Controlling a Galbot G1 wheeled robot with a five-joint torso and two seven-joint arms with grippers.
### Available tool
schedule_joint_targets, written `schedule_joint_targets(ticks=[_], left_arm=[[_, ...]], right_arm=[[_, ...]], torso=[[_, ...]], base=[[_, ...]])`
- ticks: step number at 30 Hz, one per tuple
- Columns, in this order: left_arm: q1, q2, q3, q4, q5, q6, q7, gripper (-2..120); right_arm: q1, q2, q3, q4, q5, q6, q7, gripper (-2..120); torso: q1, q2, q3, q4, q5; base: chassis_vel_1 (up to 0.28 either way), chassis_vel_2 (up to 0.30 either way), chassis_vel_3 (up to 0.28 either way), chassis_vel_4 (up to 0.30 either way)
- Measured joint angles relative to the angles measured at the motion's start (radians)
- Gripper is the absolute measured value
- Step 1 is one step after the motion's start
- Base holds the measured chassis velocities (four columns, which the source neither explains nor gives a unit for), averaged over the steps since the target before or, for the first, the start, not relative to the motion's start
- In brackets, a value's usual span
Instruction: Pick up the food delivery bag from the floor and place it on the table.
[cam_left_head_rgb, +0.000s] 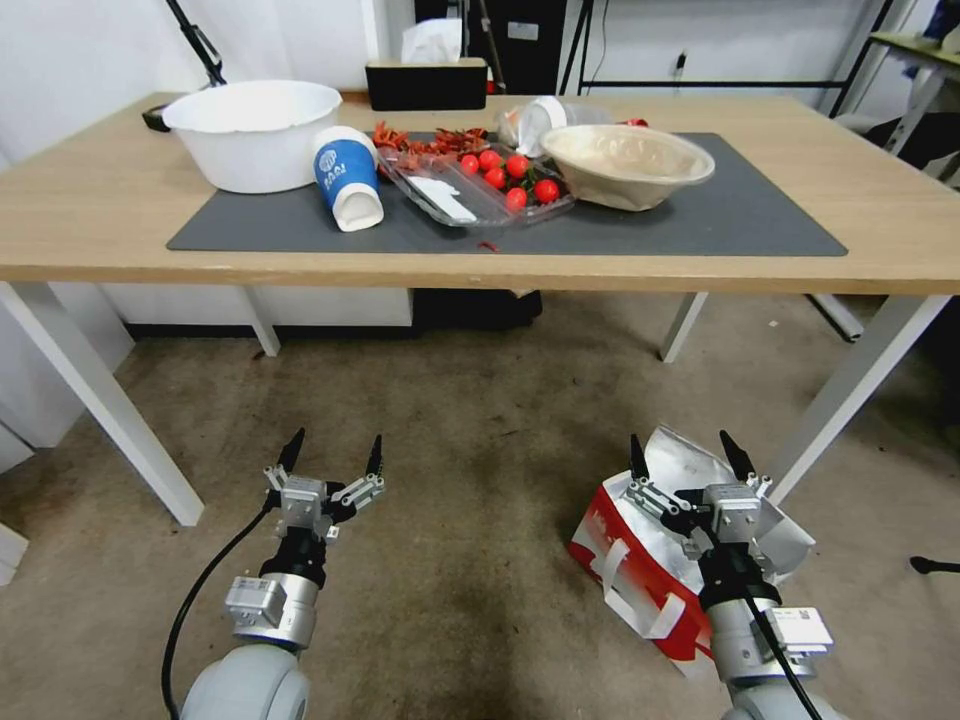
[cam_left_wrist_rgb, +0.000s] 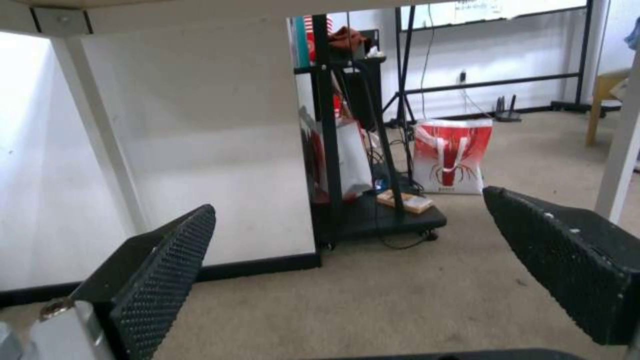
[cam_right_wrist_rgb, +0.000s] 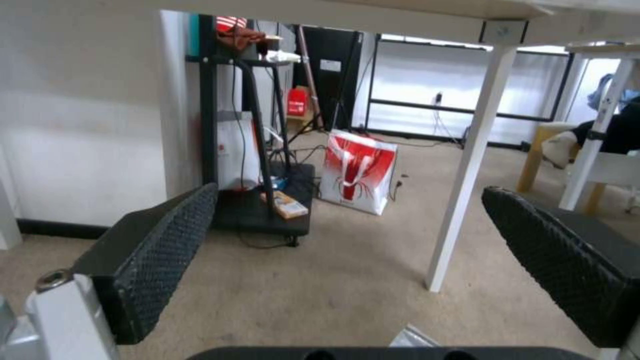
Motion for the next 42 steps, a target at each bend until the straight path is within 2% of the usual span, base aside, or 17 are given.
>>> schedule_joint_targets(ticks=[23,42], left_arm=[[0.002,0.001,-0.001,0.002,-0.003,-0.002,0.001,100],[0.007,-0.003,-0.004,-0.001,0.0,-0.004,0.001,100]], right_arm=[[0.002,0.002,-0.005,0.0,-0.002,-0.001,0.0,100],[0.006,-0.01,0.002,0.01,0.009,-0.005,-0.003,100]], torso=[[-0.019,-0.086,-0.067,0.0,0.0],[-0.028,-0.164,-0.135,0.0,0.0]], base=[[0.0,0.0,0.0,0.0],[0.0,0.0,0.0,0.0]])
